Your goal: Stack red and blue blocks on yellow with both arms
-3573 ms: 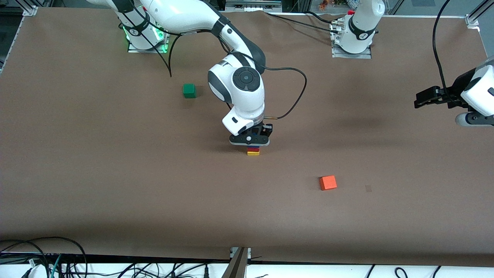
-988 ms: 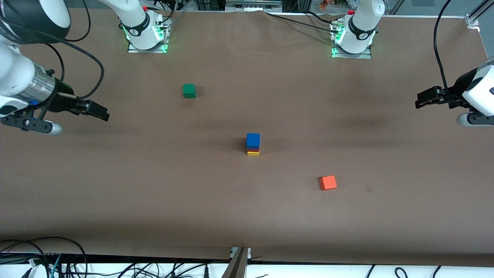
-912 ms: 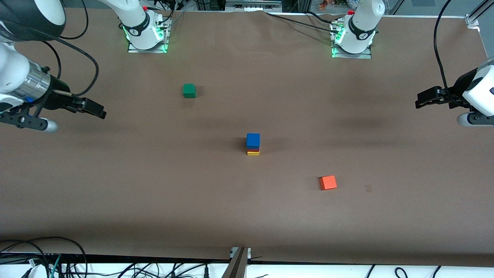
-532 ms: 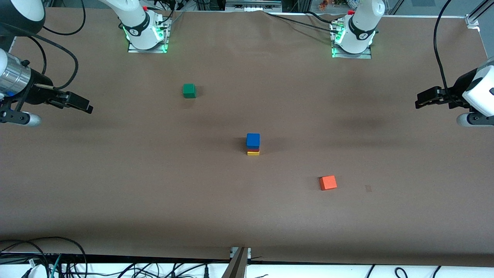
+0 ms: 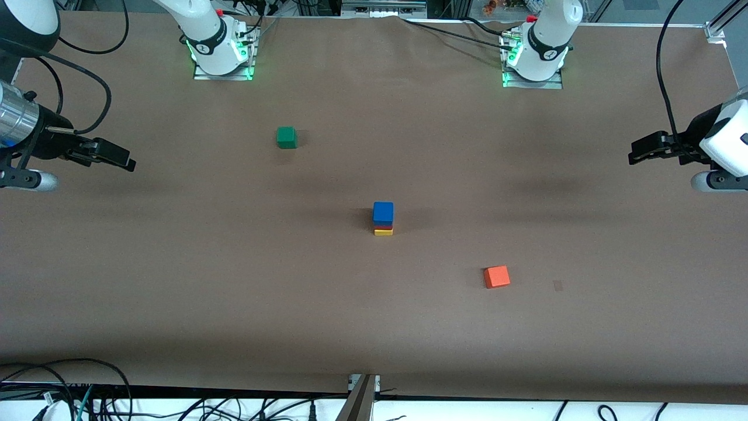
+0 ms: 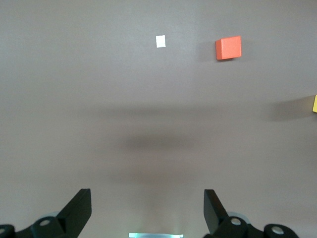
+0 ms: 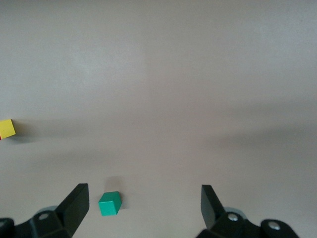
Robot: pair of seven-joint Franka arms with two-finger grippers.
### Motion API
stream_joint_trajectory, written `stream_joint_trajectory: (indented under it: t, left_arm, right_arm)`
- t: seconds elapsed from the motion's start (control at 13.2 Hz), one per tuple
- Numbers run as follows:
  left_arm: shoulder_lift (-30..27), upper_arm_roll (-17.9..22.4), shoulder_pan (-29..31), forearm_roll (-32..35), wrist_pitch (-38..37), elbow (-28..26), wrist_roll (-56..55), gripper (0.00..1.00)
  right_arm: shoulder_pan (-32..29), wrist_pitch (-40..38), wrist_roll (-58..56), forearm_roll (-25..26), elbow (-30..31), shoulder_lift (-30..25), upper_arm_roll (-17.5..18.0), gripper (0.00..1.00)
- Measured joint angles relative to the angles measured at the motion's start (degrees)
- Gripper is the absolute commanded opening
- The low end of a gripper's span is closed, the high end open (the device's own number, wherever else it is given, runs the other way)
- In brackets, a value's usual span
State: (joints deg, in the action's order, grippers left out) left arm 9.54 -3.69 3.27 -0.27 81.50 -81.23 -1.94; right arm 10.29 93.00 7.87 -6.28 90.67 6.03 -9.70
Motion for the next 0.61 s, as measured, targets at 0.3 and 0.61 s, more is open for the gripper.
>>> stream_joint_trajectory:
  t: [0.3, 0.61]
  left_arm:
    - [0.02, -0.03, -0.01, 0.0, 0.0, 0.0, 0.0, 1.0]
    - [0.02, -0.15, -0.08, 0.0, 0.0, 0.0, 0.0, 1.0]
  right_arm:
    - [0.09, 0.01, -0.53, 0.97, -0.01, 0.0, 0.65, 1.0]
    - [0.29, 0.01, -1.32, 1.41, -0.02, 0.0, 0.85, 1.0]
